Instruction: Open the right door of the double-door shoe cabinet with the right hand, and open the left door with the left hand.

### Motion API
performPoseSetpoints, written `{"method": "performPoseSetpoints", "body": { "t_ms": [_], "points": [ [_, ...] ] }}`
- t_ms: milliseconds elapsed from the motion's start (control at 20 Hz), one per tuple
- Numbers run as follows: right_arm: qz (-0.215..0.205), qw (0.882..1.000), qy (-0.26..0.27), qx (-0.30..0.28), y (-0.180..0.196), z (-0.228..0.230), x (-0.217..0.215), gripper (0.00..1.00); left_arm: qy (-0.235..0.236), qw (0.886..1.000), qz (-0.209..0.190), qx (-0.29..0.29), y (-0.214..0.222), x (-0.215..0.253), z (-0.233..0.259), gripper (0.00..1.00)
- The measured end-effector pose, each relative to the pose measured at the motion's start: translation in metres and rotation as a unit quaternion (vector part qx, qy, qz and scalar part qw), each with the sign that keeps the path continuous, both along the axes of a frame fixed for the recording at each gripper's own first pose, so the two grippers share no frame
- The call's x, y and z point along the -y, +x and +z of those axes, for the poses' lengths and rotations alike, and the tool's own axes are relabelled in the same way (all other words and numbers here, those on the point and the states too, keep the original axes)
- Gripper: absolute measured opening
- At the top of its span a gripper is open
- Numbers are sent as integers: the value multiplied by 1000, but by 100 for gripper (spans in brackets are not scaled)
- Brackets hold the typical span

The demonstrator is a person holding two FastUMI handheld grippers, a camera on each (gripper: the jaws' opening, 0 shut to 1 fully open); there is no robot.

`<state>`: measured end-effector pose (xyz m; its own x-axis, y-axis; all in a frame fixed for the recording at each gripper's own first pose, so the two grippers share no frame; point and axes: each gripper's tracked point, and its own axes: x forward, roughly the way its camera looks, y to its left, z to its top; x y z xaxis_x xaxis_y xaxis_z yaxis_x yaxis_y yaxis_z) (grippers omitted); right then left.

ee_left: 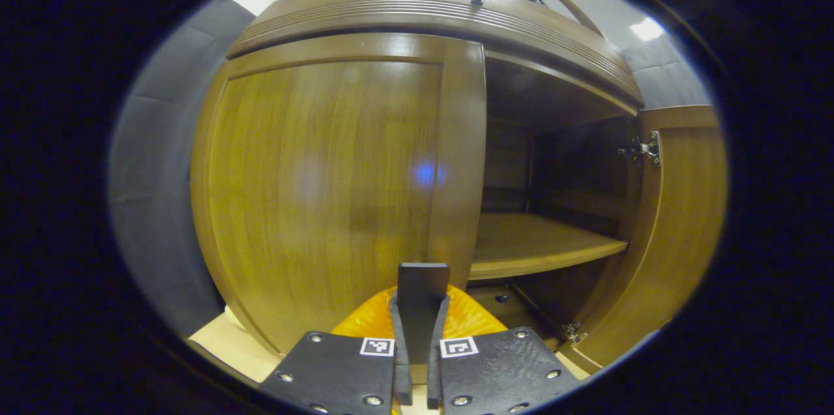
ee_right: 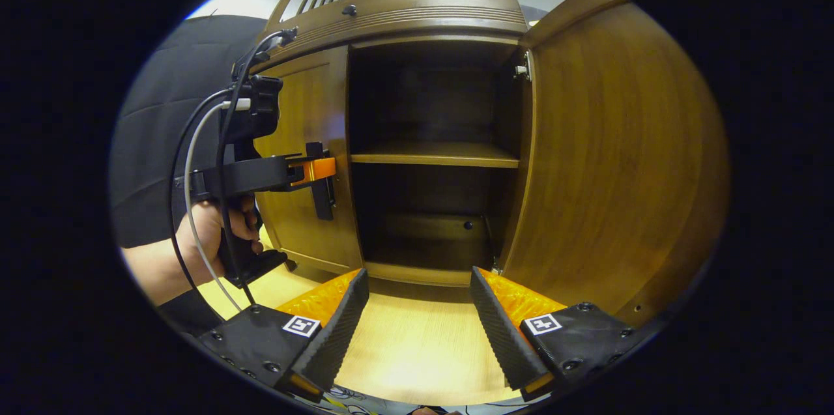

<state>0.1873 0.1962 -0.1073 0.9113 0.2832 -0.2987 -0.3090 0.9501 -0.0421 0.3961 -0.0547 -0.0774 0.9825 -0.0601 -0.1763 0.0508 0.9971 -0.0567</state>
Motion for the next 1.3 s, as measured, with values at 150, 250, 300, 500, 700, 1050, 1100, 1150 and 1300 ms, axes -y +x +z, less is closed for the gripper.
{"method": "performPoseSetpoints", "body": {
  "t_ms": [150, 250, 300, 500, 700, 1050, 1100, 1150, 1300],
  "points": [
    [-2, 1000, 1, 5, -1, 3, -1, 92, -1, 1000, -8, -5, -4, 0, 0, 11],
    [-4, 1000, 4, 8, -1, 5, -2, 92, -5, 1000, -12, -5, -8, -1, 4, 11],
    [-6, 1000, 6, 11, -1, 8, -2, 93, -5, 1000, -15, -5, -10, -1, 7, 11],
    [-9, 1000, 11, 18, -15, 10, -9, 92, -11, 999, -31, -8, -22, -1, 19, 11],
    [-2, 1000, 12, 23, -29, 10, -21, 92, -9, 999, -35, -6, -55, -11, 17, 11],
    [7, 999, 22, 27, -46, 11, -42, 92, -6, 999, -35, -3, -104, -34, 22, 11],
    [10, 999, 23, 27, -49, 10, -45, 92, -5, 999, -34, -3, -110, -39, 23, 11],
    [13, 999, 25, 28, -51, 10, -49, 93, -5, 999, -32, -3, -115, -42, 23, 11],
    [23, 999, 27, 28, -57, 8, -61, 93, -5, 1000, -28, -3, -131, -55, 26, 11]
  ]
}}
